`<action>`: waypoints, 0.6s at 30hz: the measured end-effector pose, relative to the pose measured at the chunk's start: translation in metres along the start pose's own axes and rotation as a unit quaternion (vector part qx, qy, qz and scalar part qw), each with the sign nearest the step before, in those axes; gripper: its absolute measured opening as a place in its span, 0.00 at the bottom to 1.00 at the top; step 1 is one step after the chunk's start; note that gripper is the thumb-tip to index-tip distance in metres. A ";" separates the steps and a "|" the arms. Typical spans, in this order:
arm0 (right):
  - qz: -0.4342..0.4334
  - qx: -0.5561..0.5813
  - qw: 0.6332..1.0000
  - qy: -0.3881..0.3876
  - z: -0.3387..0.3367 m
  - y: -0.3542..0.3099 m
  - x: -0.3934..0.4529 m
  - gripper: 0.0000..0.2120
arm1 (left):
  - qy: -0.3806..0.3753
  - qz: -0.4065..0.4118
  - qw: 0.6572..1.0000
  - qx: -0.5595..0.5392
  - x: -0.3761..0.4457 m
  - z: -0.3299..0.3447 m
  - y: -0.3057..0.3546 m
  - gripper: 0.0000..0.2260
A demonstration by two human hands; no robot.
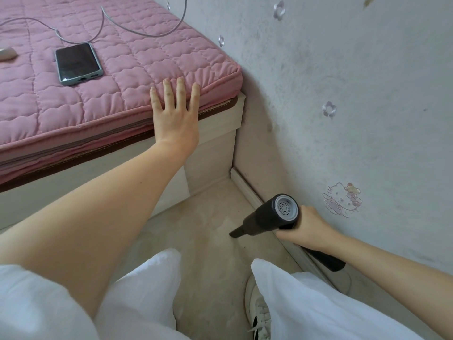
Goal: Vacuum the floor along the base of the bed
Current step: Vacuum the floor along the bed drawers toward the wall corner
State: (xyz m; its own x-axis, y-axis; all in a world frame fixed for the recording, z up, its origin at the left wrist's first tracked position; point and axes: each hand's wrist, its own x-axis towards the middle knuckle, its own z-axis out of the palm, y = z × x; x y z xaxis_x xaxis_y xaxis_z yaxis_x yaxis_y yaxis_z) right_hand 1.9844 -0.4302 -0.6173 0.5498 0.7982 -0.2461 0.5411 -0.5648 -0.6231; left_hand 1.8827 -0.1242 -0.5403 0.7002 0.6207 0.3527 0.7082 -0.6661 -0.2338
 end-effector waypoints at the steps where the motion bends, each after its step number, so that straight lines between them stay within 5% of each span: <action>1: 0.007 -0.003 1.000 0.011 -0.001 0.001 0.001 0.07 | 0.000 0.000 1.000 0.000 0.000 0.000 0.000 0.37; 11: 0.056 -0.017 0.994 0.098 0.008 0.008 0.010 0.08 | -0.002 0.001 1.000 0.000 0.000 -0.001 0.001 0.37; 18: 0.057 -0.004 0.995 0.084 0.011 0.003 0.019 0.08 | 0.004 0.002 1.000 0.001 -0.001 -0.001 0.000 0.37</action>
State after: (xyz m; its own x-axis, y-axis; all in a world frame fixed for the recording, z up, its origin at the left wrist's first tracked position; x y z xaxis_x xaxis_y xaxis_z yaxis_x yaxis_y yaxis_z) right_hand 1.9896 -0.4144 -0.6325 0.7057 0.6834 -0.1869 0.4743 -0.6517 -0.5919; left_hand 1.8825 -0.1251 -0.5402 0.7024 0.6148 0.3586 0.7056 -0.6679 -0.2369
